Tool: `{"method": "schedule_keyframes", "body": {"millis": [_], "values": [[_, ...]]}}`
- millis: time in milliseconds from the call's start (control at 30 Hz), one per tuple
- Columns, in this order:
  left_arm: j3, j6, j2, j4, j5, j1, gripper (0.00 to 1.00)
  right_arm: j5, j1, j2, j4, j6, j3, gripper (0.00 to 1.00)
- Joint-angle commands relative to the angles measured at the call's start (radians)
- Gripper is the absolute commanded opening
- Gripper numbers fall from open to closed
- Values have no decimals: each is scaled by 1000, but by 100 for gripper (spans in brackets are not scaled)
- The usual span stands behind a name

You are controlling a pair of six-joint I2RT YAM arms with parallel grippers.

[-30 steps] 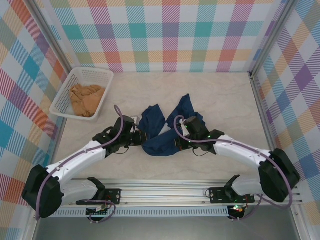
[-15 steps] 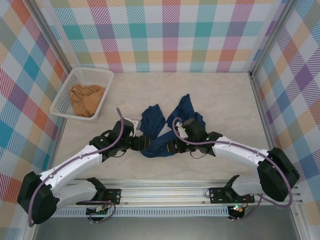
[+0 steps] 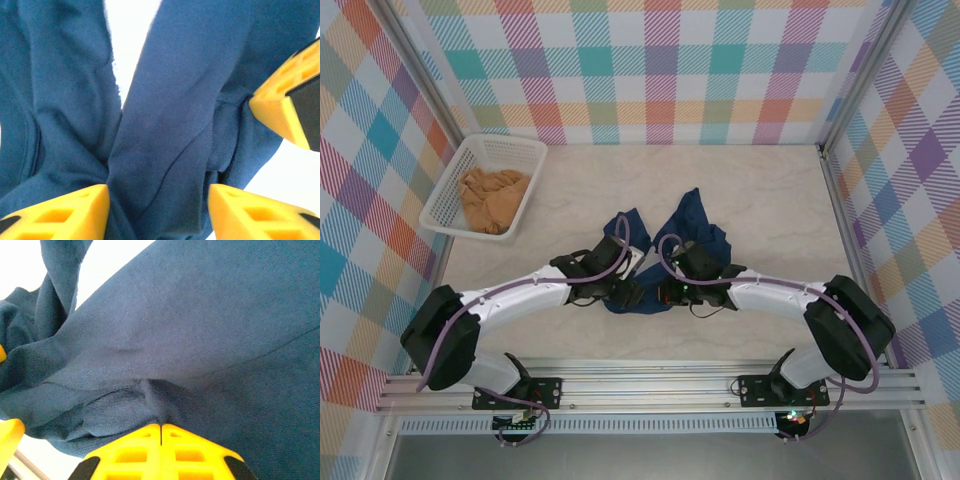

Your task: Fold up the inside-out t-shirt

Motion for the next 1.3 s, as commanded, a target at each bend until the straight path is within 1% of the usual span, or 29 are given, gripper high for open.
{"method": "schedule_keyframes", "body": {"millis": [0,67,133,200,267,333,400,433,533,600,667,800,867,933,1000,1067,1133,1233,1267], "values": [[54,59,40,-34,58,-12,50,66,6,-59,-34,-19,-11,0],[76,76,71,-55,73,-12,49,72,5,-76,-50,-37,-11,0],[94,76,90,-71,47,-11,50,77,4,-91,-60,-54,-12,0],[94,78,88,-65,55,-12,50,82,4,-103,-65,-68,-17,0],[90,76,90,-58,62,-12,45,87,3,-115,-79,-83,-16,0],[90,71,102,-54,49,-12,33,95,0,-126,-98,-106,-14,0],[98,63,112,-55,35,-11,18,104,-2,-138,-121,-129,-12,0],[105,54,114,-54,28,-11,12,107,-3,-146,-128,-147,-14,0],[125,11,89,-35,28,-11,0,119,-2,-183,-148,-217,-21,0],[142,-24,49,-22,55,-9,0,148,-6,-221,-171,-281,-24,0],[143,-71,-12,11,106,-3,0,173,-14,-261,-195,-344,-26,0],[114,-198,-132,104,241,35,0,204,-22,-331,-209,-448,-25,0],[113,-232,-159,117,302,50,0,211,-22,-347,-210,-495,-15,0],[118,-259,-174,116,357,62,0,244,-22,-350,-225,-527,11,0],[122,-281,-182,116,390,67,0,272,-22,-345,-246,-549,38,1],[128,-300,-185,115,405,71,0,239,-22,-349,-240,-569,52,10],[135,-309,-184,115,411,73,0,165,-20,-383,-201,-594,35,23],[139,-323,-185,108,409,73,0,48,-16,-466,-115,-620,-22,37],[140,-329,-188,106,407,74,0,14,-14,-487,-85,-623,-40,41]]}}
